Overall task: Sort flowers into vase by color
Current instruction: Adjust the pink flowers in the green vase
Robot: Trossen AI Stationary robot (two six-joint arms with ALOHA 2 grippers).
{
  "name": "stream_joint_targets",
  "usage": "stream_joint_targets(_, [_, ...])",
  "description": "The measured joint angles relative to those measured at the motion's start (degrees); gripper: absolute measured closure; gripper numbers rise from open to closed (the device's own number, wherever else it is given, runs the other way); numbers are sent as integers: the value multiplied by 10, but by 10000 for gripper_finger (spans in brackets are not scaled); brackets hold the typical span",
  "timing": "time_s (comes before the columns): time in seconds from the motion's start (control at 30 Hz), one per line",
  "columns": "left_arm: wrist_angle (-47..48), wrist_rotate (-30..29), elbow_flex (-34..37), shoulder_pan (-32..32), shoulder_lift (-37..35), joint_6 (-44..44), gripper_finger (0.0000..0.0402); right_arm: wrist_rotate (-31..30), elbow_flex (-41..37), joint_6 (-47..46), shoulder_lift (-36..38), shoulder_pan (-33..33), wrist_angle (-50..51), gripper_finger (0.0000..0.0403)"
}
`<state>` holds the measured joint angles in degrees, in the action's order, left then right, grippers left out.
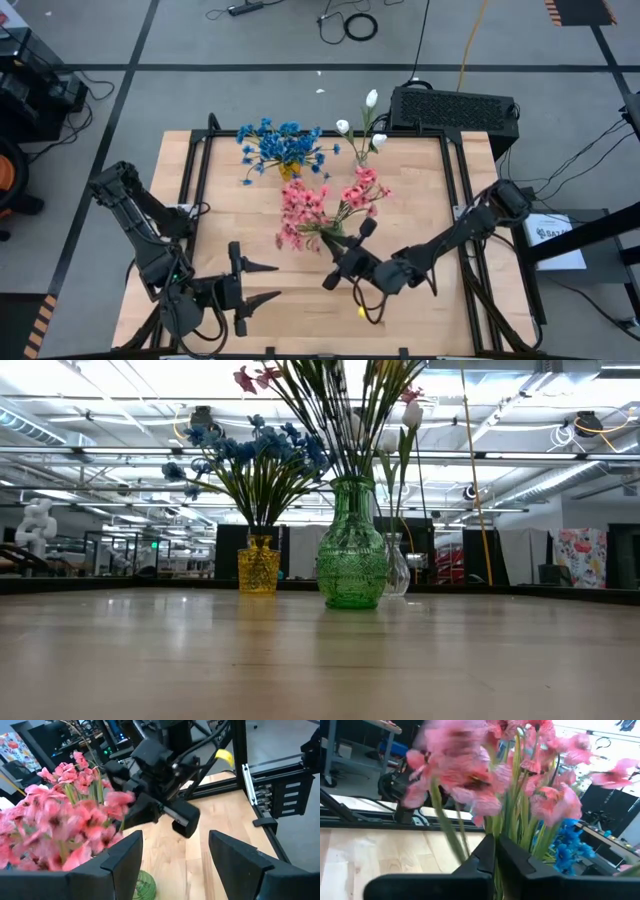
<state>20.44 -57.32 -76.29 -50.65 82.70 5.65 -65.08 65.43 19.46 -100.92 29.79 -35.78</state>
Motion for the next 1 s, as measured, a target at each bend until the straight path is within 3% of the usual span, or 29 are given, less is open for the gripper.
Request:
stream_joint_targets(0.5, [2, 0, 0, 0, 0, 9, 167, -97, 0, 86, 2, 44, -48, 401])
stream_joint_targets(0.7, [18, 0, 0, 0, 0, 16, 167, -105, 0, 143, 2, 64, -55, 401])
stream_joint_targets(1.0, [16, 0, 0, 0, 0, 15, 167, -147, 0, 128, 20, 71, -67, 401])
